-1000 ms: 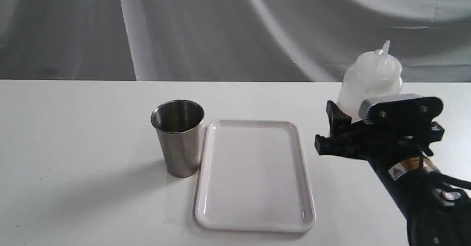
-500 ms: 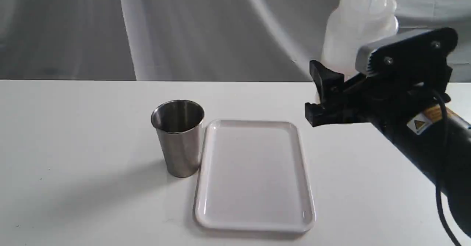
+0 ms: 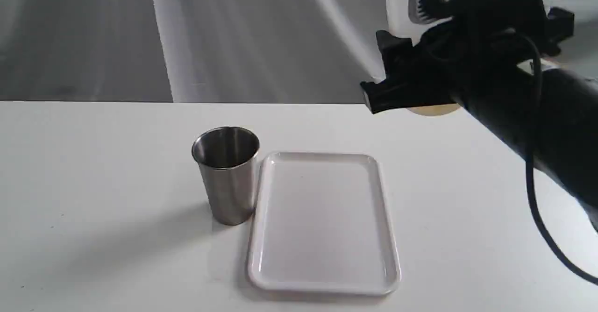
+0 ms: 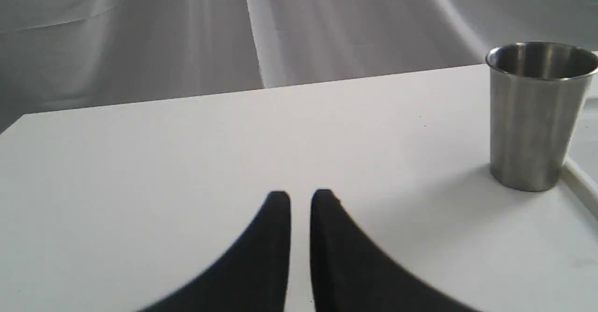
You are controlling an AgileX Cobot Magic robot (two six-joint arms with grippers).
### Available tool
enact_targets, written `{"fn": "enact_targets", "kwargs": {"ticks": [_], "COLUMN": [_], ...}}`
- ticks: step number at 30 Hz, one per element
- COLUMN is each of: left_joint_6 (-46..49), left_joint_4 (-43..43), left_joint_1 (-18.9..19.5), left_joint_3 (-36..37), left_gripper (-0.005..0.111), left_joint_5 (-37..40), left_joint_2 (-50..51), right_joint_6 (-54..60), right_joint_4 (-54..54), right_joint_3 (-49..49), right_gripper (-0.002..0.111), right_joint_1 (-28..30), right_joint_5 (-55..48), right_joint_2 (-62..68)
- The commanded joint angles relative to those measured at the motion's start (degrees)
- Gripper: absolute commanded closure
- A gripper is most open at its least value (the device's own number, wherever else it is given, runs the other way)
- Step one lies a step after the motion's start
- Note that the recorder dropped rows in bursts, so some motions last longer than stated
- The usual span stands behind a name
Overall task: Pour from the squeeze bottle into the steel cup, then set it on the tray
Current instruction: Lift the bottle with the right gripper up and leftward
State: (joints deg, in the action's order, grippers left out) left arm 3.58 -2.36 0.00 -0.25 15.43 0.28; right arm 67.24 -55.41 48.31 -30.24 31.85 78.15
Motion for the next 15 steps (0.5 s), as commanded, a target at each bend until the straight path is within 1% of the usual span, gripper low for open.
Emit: {"fn": "enact_targets", "kwargs": {"ticks": [1,4,10,11,12,15], "left_joint_6": [-0.1,-0.1,-0.1,-0.1,-0.1,-0.1], "left_joint_4": [-0.14,-0.14,-0.14,-0.14,-0.14,-0.14], "left_joint_1": [-0.22,-0.22,-0.22,-0.22,-0.22,-0.22], "left_joint_3": [0.25,0.25,0.25,0.25,0.25,0.25], "left_gripper": [0.098,0.098,0.098,0.098,0.098,0.098], "left_joint_5": [-0.41,-0.41,-0.41,-0.41,-0.41,-0.41], "left_joint_2": [-0.28,-0.28,-0.28,-0.28,-0.28,-0.28], "right_joint_6": [4.26,-2.06,-28.89,-33.72,-36.25,-49.45], "right_joint_4": [0.57,5.89,24.87,29.21,31.89,39.54], "right_joint_3": [3.22,4.92,8.8,9.95,10.55,13.32], "right_gripper": [0.108,0.108,0.108,0.108,0.108,0.108], "right_joint_1": [-0.61,-0.61,-0.05,0.38,0.69,2.39], "right_joint_5": [-3.38,-6.58,-12.11,-14.97,-16.5,-23.89], "right_joint_2": [-2.14,-3.01,-3.9,-3.9,-3.9,-3.76]}}
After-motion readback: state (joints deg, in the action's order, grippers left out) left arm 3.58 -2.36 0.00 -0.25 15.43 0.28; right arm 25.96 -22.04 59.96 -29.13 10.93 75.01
